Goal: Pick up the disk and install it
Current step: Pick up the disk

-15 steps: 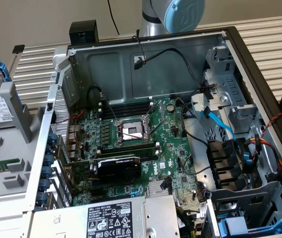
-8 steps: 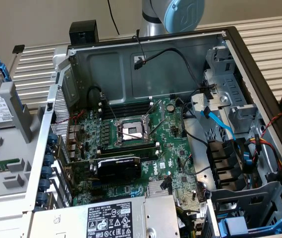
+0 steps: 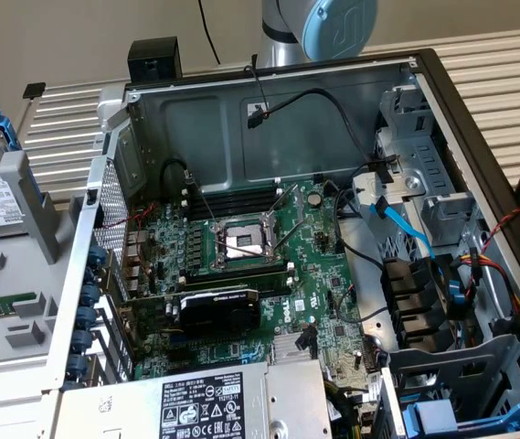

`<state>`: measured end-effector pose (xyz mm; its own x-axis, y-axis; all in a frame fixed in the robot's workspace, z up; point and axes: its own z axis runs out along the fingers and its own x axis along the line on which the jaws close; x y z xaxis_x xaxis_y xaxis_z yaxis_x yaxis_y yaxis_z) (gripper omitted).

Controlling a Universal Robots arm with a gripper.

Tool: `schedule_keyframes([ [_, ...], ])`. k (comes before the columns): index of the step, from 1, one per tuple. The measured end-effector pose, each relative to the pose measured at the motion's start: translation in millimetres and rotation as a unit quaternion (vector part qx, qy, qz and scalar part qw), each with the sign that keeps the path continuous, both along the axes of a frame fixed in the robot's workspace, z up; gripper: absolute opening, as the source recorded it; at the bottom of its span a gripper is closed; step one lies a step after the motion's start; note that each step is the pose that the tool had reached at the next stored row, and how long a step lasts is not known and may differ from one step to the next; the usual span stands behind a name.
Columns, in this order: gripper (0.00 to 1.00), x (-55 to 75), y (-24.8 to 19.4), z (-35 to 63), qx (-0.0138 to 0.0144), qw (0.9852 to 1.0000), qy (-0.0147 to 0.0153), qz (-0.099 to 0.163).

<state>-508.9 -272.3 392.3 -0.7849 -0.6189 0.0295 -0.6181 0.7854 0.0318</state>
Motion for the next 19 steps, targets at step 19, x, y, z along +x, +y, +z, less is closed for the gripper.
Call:
schedule_keyframes([
  [19, 0.15, 0.0, 0.0, -0.1, 0.0, 0.9819, -0.0003, 0.19],
])
